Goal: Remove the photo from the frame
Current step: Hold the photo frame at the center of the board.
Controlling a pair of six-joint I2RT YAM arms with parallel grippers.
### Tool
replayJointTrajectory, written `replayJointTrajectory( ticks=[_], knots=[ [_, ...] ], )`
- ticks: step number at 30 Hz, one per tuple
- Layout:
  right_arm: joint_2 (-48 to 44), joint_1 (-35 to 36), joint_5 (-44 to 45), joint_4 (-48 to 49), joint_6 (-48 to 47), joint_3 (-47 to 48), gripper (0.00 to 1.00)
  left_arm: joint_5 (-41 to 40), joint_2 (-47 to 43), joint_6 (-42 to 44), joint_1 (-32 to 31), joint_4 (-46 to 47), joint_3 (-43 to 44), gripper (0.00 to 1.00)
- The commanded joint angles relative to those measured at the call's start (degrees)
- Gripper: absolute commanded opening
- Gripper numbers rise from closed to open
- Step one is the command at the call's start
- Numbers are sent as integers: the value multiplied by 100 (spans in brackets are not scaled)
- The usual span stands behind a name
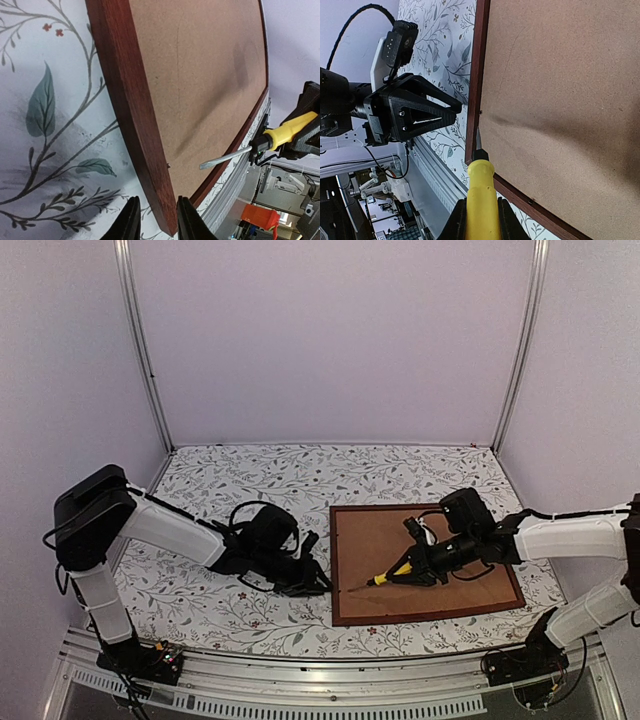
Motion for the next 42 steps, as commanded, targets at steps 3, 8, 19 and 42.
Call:
replayJointTrajectory(
  ticks=[3, 8, 19, 42],
  knots=[
    [255, -15, -54, 365, -70, -83, 0, 151, 185, 84, -95, 110, 140, 27],
    [429, -19, -96, 471, -34, -51, 0, 220, 318, 101, -122, 154, 212, 25],
    [628, -15, -145, 585, 131, -4, 0, 293, 482, 150, -138, 134, 286, 17],
    [782, 234, -165, 674, 307, 209, 0, 321, 633, 180, -156, 80, 319, 9]
  ],
)
